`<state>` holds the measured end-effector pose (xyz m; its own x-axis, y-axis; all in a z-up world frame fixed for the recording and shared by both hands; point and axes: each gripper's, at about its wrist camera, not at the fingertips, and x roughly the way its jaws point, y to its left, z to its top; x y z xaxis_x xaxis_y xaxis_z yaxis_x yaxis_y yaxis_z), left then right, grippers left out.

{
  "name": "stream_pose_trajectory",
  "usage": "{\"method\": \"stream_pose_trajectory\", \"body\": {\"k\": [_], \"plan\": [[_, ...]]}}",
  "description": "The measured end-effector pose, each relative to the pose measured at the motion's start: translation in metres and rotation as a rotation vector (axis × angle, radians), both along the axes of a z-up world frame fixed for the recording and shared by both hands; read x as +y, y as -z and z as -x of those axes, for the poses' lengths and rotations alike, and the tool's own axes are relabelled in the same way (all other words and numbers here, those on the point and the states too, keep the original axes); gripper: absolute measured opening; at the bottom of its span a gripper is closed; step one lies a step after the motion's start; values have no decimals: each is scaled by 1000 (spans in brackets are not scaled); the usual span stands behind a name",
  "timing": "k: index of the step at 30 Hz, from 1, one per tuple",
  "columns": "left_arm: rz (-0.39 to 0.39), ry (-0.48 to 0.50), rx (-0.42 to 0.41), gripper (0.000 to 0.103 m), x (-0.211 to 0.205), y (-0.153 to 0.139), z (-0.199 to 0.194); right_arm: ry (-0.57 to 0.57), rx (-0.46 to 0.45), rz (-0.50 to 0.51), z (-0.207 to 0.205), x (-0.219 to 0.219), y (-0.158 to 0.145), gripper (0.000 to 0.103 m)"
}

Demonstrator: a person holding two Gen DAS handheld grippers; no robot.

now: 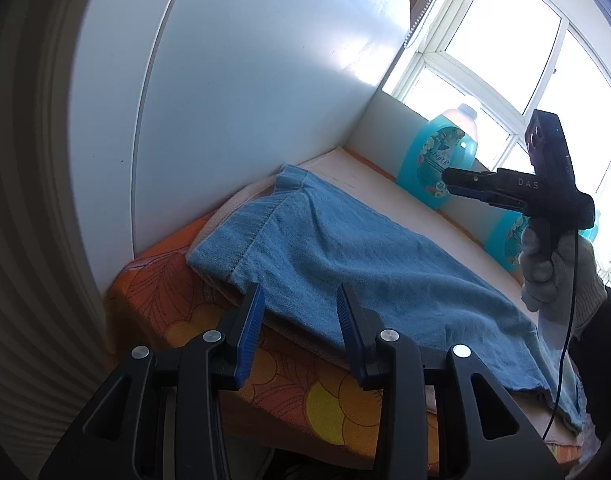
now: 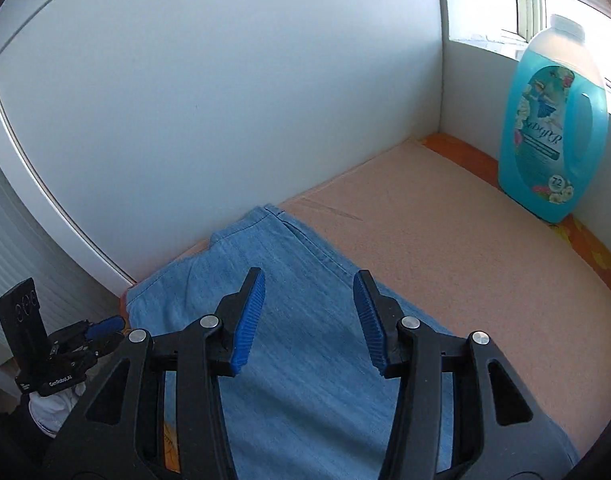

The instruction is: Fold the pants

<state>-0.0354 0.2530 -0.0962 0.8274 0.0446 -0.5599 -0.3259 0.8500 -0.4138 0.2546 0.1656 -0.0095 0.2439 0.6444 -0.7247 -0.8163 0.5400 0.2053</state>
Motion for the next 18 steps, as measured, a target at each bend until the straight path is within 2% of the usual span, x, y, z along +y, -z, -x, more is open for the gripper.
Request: {"method": "stream_pose_trajectory", "body": {"k": [5,10,16,17,18], "plan": [[-2,-16,14,36,4,4,-7,-77,72,44,-23,71,36,48],[-16,-30,27,36,6,9,-10,-117,120,71,-38,113,65,48],[-25,-38,34,36,8,12,-10,-152,73,154,-31,145,87,48],[-27,-37,35,36,9,12,-10,-152,59,156,-29,147,88,44],[-30,-36,35,36,8,12,-8,-156,59,153,-27,147,88,20]]}}
